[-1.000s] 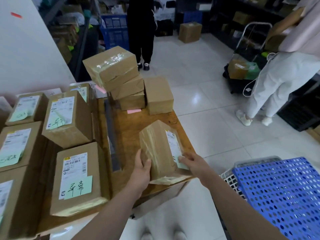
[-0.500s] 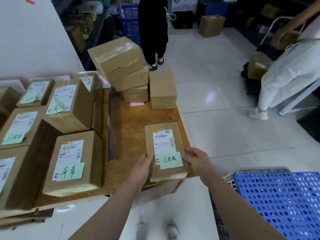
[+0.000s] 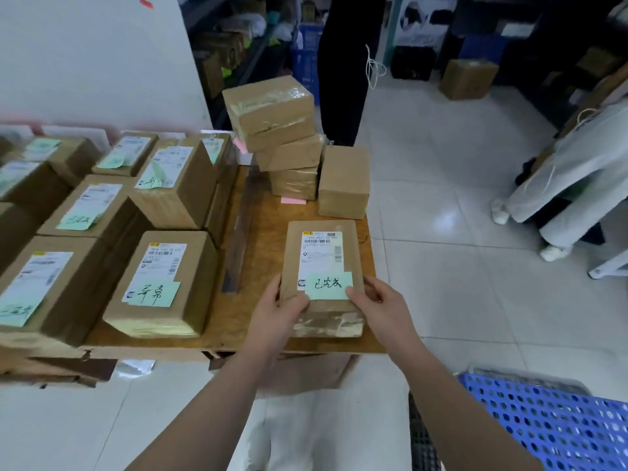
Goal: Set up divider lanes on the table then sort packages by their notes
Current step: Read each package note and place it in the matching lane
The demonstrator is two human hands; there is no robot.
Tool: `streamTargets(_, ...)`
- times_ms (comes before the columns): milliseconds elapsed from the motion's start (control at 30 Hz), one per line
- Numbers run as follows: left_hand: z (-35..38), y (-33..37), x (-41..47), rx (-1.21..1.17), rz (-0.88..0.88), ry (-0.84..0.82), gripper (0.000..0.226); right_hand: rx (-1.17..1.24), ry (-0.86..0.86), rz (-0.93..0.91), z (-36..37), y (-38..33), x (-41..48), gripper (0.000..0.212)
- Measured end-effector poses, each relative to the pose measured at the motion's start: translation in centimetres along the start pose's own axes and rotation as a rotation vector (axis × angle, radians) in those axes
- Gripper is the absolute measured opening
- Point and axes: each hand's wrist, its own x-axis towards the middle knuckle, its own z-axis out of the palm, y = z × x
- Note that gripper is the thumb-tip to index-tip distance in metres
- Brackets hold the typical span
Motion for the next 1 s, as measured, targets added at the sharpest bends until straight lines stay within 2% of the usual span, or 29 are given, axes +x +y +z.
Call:
streamTargets(167, -1.9, 3.6, -2.0, -0.095, 0.15, 0.157, 0.041, -0.052, -0.033, -0.169, 1.8, -4.7, -0.3, 0.047)
streamTargets(300, -4.7, 5.6, -3.5, -0.158, 0.202, 0.278, 0.06, -0.06, -0.08, -0.272, 4.6, -8.2, -1.2, 0.042)
streamTargets(400, -7.2, 6.5, -4.5, -0.204, 0.24, 0.362, 0.043, -0.048, -0.137, -0.325, 7.2, -10.5, -2.1, 0.035)
streamTargets(600, -14.2, 7.5, -6.3, -0.324, 0.305, 0.488, 0.043, -0.107, -0.217, -0.419, 14.7, -14.3, -3.1, 0.048)
streamTargets(667, -17.3, 7.4, -6.8, -0.341, 0.298, 0.52, 0.049, -0.139, -0.243, -0.436, 17.9, -15.3, -3.4, 0.048)
streamTargets(733, -20.6, 7.3, -7.2, -0.377, 0.277, 0.525, 0.057, -0.152, -0.276, -0.445, 21.3, -16.3, -3.9, 0.04)
streamTargets(800, -24.2, 7.2, -7.4, -0.371, 0.275, 0.545, 0.054, -0.149, -0.307, -0.435, 24.9, -17.2, -4.5, 0.031)
streamTargets(1000, -35.2, 6.7, -7.0, -0.269, 0.203, 0.565, 0.052, -0.16, -0.314, -0.358, 35.4, -18.2, -6.1, 0.037)
